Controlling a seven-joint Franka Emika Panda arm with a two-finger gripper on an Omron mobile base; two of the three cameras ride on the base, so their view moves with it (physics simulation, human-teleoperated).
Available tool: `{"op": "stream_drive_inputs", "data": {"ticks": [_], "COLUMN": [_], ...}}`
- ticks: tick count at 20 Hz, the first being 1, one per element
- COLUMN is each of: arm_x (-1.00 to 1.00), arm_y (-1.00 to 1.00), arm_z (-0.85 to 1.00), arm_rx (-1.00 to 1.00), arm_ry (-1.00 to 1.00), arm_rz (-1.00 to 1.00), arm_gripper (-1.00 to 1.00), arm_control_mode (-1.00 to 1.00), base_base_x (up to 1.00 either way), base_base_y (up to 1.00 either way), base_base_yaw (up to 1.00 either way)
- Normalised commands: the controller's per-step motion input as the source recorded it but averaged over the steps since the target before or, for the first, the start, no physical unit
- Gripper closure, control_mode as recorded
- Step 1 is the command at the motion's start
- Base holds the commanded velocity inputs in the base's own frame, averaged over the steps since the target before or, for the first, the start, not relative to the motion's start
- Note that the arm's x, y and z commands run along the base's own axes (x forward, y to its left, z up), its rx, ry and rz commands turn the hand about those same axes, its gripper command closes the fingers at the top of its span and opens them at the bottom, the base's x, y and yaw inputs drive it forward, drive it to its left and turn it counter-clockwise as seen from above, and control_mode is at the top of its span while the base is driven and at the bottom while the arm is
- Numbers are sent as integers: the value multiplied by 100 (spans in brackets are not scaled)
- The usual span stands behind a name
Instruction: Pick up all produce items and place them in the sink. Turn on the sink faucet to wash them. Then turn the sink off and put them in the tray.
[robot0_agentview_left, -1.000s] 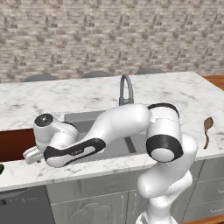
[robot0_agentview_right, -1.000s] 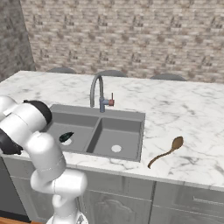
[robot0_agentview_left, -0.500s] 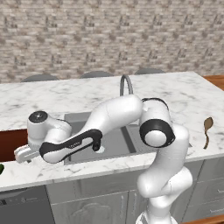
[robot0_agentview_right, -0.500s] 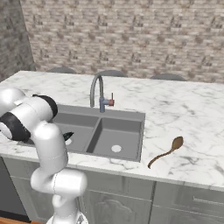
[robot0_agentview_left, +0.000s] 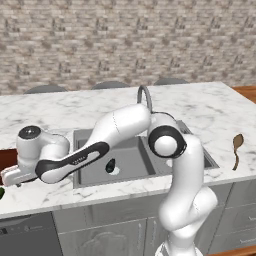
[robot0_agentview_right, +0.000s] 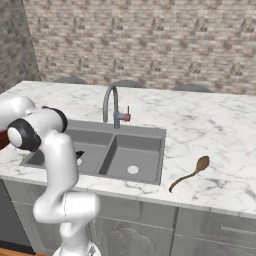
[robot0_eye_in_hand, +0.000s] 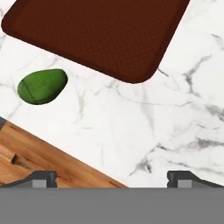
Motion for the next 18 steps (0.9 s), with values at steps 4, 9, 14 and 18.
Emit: {"op": "stream_drive_inputs", "data": {"ticks": [4,9,14,18], "arm_x": [0,0,0,0], "arm_y": [47,40,28,23], "arm_z": [0,0,0,-15], "arm_rx": [0,0,0,0], "arm_ry": [10,4,3,4], "arm_rz": [-5,-8,-11,-11], "arm_gripper": [-100,-100,-100,-100], "arm_control_mode": [-100,-100,-100,-100], "base_base_x": [0,0,0,0], "base_base_y": [0,0,0,0], "base_base_yaw": [0,0,0,0]}}
